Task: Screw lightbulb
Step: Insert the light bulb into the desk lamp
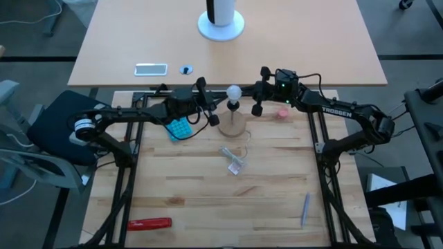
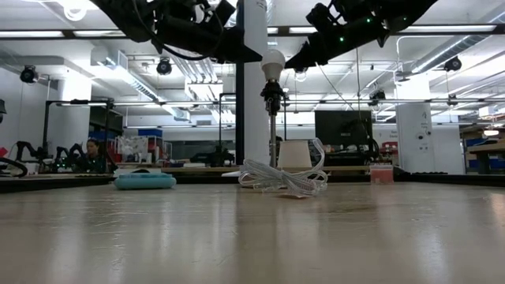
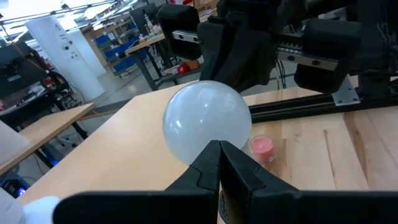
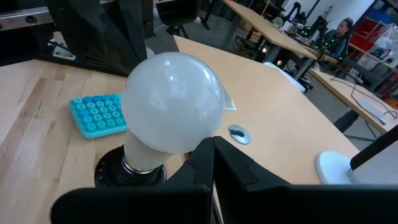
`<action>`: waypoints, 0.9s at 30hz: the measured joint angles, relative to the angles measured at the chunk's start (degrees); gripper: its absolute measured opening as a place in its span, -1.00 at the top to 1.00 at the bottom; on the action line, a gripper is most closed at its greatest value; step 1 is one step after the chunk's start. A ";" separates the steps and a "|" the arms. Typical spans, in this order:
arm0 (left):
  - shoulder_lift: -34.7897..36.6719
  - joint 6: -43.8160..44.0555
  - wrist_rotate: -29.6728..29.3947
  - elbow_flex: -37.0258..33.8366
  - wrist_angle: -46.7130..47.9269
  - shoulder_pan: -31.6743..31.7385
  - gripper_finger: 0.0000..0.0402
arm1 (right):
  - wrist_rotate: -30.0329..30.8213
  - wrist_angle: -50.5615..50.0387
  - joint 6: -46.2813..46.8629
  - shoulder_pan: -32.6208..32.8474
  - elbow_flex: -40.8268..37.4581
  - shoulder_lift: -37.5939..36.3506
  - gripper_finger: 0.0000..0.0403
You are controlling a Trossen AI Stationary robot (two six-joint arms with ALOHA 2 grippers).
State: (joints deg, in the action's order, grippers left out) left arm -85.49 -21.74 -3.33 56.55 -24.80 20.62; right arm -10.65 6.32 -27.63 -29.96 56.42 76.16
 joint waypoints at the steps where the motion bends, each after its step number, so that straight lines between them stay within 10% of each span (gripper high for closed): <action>1: 0.00 -0.18 0.00 0.00 0.00 -0.12 1.00 | 0.01 -0.09 -0.07 0.01 0.00 0.00 1.00; 27: 0.07 0.42 -2.25 0.04 1.75 -0.26 1.00 | -0.68 -2.10 -1.60 0.60 -0.50 -0.13 1.00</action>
State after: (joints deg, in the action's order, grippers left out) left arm -85.43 -21.32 -5.58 56.60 -23.05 20.36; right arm -11.33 4.21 -29.23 -29.36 55.92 76.03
